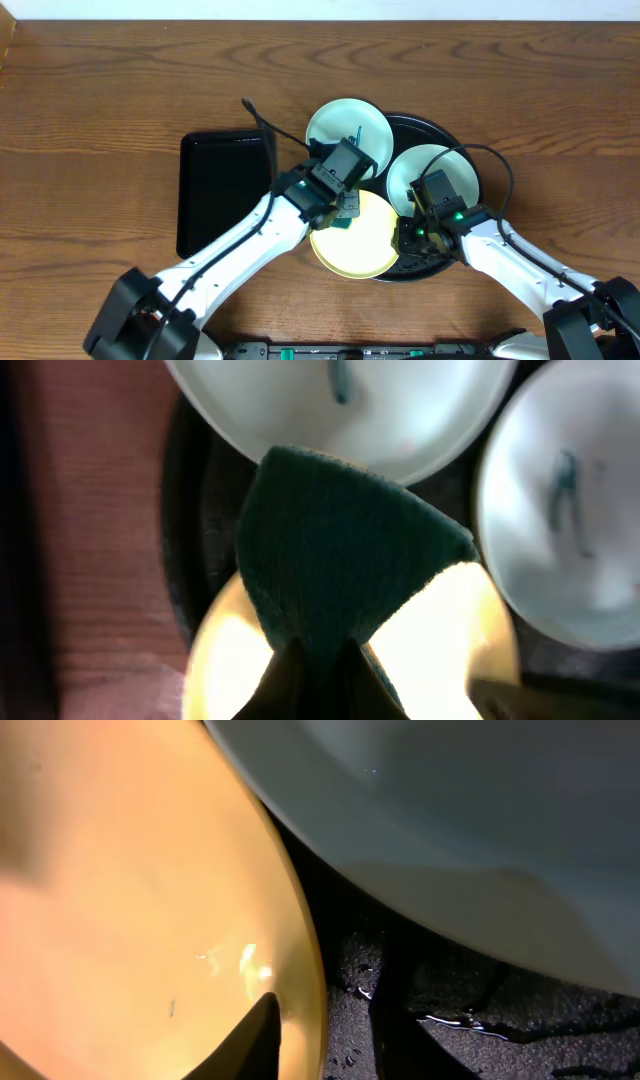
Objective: Clean dirty plates on tray and stack at the side
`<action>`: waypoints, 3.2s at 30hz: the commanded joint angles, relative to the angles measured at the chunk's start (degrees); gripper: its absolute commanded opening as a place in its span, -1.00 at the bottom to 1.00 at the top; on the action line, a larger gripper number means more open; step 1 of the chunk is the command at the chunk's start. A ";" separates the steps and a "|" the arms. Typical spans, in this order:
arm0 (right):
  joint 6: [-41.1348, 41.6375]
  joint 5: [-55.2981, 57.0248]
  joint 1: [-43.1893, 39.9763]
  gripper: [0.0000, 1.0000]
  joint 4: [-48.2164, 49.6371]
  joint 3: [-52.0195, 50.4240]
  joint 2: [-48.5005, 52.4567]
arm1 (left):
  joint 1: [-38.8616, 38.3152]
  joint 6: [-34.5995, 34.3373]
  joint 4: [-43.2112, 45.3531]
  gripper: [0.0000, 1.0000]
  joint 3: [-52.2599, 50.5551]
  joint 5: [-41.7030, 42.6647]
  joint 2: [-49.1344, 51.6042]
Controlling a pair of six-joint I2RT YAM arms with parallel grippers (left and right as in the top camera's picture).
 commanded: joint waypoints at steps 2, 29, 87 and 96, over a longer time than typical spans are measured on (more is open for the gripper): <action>-0.17 -0.50 0.07 -0.73 0.72 -0.44 0.48 | -0.50 -1.09 -0.11 -0.85 -0.37 6.86 -0.11; -0.15 -0.52 0.07 -0.97 0.68 -0.44 0.48 | -8.68 -9.40 5.95 -0.85 -0.48 18.45 11.91; -0.13 -0.92 0.07 -0.93 0.83 -0.44 0.48 | -1.16 3.13 -0.33 -0.85 2.16 0.28 6.67; -0.15 -1.79 0.07 -0.87 2.89 -0.44 0.48 | 5.62 5.79 -3.28 -0.85 2.23 5.33 -3.06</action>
